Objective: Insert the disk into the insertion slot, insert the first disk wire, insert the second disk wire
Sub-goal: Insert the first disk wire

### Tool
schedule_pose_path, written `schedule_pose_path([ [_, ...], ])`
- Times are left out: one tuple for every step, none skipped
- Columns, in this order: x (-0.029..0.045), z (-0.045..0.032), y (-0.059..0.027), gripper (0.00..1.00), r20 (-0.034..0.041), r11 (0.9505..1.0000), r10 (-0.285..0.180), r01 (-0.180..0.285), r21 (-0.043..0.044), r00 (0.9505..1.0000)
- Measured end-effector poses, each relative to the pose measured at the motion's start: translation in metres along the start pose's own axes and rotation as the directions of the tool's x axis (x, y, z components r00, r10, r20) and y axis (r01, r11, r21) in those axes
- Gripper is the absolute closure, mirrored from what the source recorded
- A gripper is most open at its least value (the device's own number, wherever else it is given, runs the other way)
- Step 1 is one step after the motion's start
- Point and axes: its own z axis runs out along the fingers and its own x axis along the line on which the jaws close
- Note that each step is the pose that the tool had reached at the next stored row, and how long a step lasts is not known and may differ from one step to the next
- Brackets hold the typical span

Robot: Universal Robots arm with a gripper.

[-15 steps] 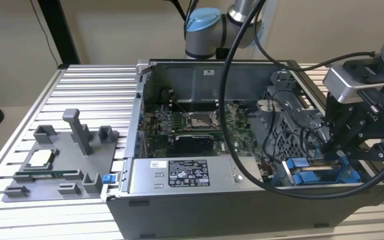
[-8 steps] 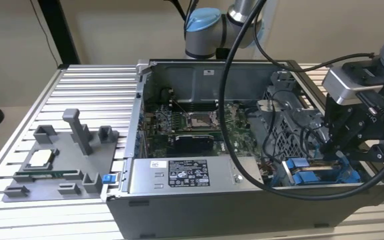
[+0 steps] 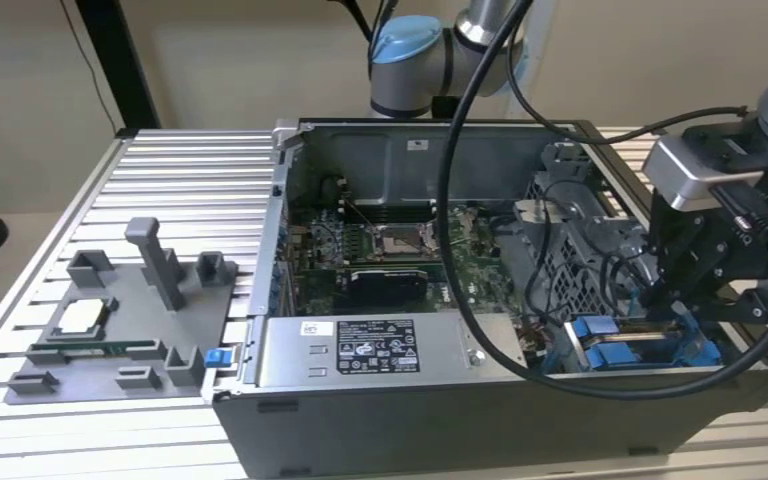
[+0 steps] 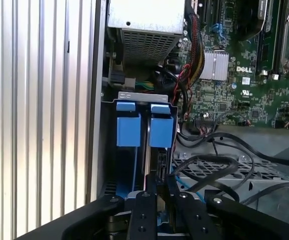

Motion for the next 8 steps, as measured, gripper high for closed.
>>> schedule_pose_path([
  [-0.0003, 0.0005, -0.0001, 1.0, -0.0002, 1.0, 0.0, 0.0, 0.0003, 1.0],
  [-0.0006, 0.0012, -0.0003, 1.0, 0.0001, 1.0, 0.0, 0.0, 0.0006, 1.0],
  [-0.0009, 0.0018, -0.0009, 1.0, 0.0, 1.0, 0.0, 0.0, 0.0007, 1.0],
  [-0.0013, 0.0023, -0.0019, 1.0, 0.0, 1.0, 0.0, 0.0, 0.0007, 1.0],
  [-0.0017, 0.0028, -0.0033, 1.0, 0.0, 1.0, 0.0, 0.0, 0.0007, 1.0],
  [-0.0022, 0.0032, -0.0049, 1.0, -0.0001, 1.0, 0.0, 0.0, 0.0007, 1.0],
  [-0.0027, 0.0036, -0.0061, 1.0, -0.0004, 1.0, 0.0, 0.0, 0.0007, 1.0],
  [-0.0034, 0.0042, -0.0069, 1.0, -0.0004, 1.0, 0.0, 0.0, 0.0008, 1.0],
])
